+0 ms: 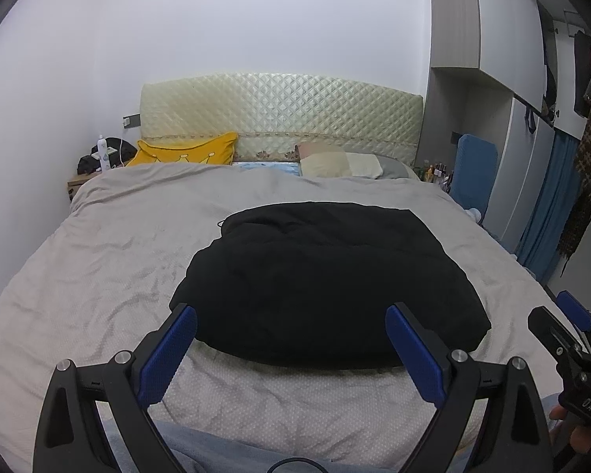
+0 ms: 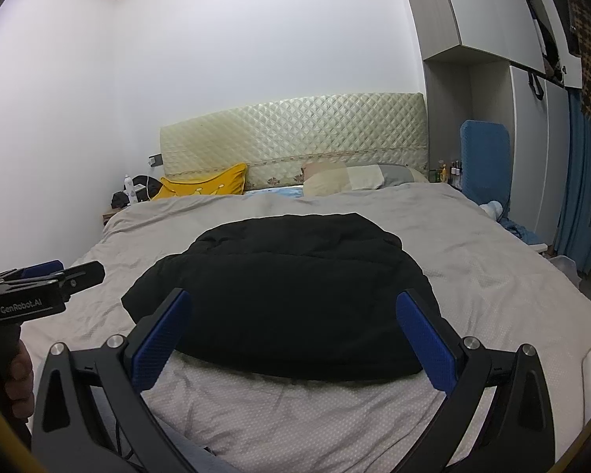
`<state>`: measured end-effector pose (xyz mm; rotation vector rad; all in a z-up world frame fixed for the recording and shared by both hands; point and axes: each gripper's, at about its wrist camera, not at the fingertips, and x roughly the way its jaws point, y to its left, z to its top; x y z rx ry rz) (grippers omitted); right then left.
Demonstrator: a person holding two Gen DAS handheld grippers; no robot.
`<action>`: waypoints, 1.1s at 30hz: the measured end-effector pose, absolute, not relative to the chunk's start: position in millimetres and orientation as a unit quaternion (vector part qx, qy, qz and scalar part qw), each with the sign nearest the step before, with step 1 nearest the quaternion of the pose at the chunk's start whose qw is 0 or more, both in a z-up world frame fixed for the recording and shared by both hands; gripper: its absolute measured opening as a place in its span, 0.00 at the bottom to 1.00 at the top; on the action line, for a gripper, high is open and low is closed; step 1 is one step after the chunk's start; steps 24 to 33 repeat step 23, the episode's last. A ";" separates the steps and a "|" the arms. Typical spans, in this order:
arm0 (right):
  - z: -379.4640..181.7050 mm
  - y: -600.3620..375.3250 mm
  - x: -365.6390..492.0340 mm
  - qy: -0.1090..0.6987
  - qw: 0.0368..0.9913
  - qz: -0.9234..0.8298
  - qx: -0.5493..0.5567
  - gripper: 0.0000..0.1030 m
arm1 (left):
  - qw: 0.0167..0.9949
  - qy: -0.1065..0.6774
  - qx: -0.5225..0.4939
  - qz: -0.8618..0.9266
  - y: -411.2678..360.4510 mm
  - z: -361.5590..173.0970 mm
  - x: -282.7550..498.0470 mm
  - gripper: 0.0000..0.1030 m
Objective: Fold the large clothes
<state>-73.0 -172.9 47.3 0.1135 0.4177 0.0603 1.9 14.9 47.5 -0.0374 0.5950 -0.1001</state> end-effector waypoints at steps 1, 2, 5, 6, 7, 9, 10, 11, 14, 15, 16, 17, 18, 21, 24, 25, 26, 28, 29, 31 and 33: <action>47.7 -173.4 -73.5 0.207 0.976 0.030 0.057 1.00 | 0.954 0.294 -0.019 -0.049 14.9 47.6 1.9 0.94; 48.1 -173.5 -74.2 0.206 0.976 0.031 0.057 1.00 | 0.954 0.295 -0.019 -0.050 14.4 47.5 2.4 0.94; 48.4 -173.7 -74.4 0.205 0.977 0.029 0.056 1.00 | 0.955 0.292 -0.018 -0.050 13.4 48.1 -0.4 0.94; 48.2 -173.9 -74.8 0.206 0.977 0.030 0.056 1.00 | 0.955 0.292 -0.017 -0.050 13.8 48.2 -1.2 0.94; 47.8 -174.0 -74.9 0.206 0.977 0.029 0.057 1.00 | 0.955 0.292 -0.016 -0.051 13.8 48.5 -1.7 0.94; 48.2 -173.7 -74.4 0.206 0.976 0.029 0.058 1.00 | 0.955 0.291 -0.017 -0.050 14.5 48.9 -2.5 0.94; 48.1 -172.8 -74.6 0.206 0.976 0.030 0.058 1.00 | 0.956 0.290 -0.018 -0.049 15.1 49.0 -2.8 0.94; 48.4 -172.6 -74.4 0.206 0.976 0.030 0.057 1.00 | 0.955 0.291 -0.018 -0.050 15.2 48.9 -3.0 0.94; 49.5 -173.2 -74.6 0.205 0.977 0.030 0.055 1.00 | 0.955 0.291 -0.016 -0.049 14.0 48.9 -2.7 0.94; 49.8 -174.0 -75.2 0.205 0.977 0.030 0.056 1.00 | 0.955 0.291 -0.016 -0.049 14.1 49.1 -2.6 0.94; 49.9 -174.3 -75.6 0.204 0.977 0.030 0.056 1.00 | 0.955 0.291 -0.017 -0.050 14.4 49.3 -2.5 0.94; 50.1 -174.7 -75.4 0.204 0.977 0.029 0.056 1.00 | 0.955 0.291 -0.017 -0.049 14.2 49.1 -2.6 0.94; 50.2 -174.9 -75.3 0.204 0.977 0.029 0.056 1.00 | 0.955 0.291 -0.016 -0.049 13.4 49.4 -2.5 0.94; 50.1 -175.3 -75.5 0.205 0.976 0.033 0.058 1.00 | 0.955 0.292 -0.016 -0.049 13.4 49.2 -2.5 0.94; 50.6 -176.2 -76.3 0.205 0.976 0.034 0.059 1.00 | 0.955 0.292 -0.017 -0.050 14.1 49.2 -2.5 0.94; 50.6 -176.2 -76.3 0.205 0.976 0.034 0.059 1.00 | 0.955 0.292 -0.017 -0.050 14.1 49.2 -2.5 0.94; 50.6 -176.2 -76.3 0.205 0.976 0.034 0.059 1.00 | 0.955 0.292 -0.017 -0.050 14.1 49.2 -2.5 0.94; 50.6 -176.2 -76.3 0.205 0.976 0.034 0.059 1.00 | 0.955 0.292 -0.017 -0.050 14.1 49.2 -2.5 0.94; 50.6 -176.2 -76.3 0.205 0.976 0.034 0.059 1.00 | 0.955 0.292 -0.017 -0.050 14.1 49.2 -2.5 0.94; 50.6 -176.2 -76.3 0.205 0.976 0.034 0.059 1.00 | 0.955 0.292 -0.017 -0.050 14.1 49.2 -2.5 0.94; 50.6 -176.2 -76.3 0.205 0.976 0.034 0.059 1.00 | 0.955 0.292 -0.017 -0.050 14.1 49.2 -2.5 0.94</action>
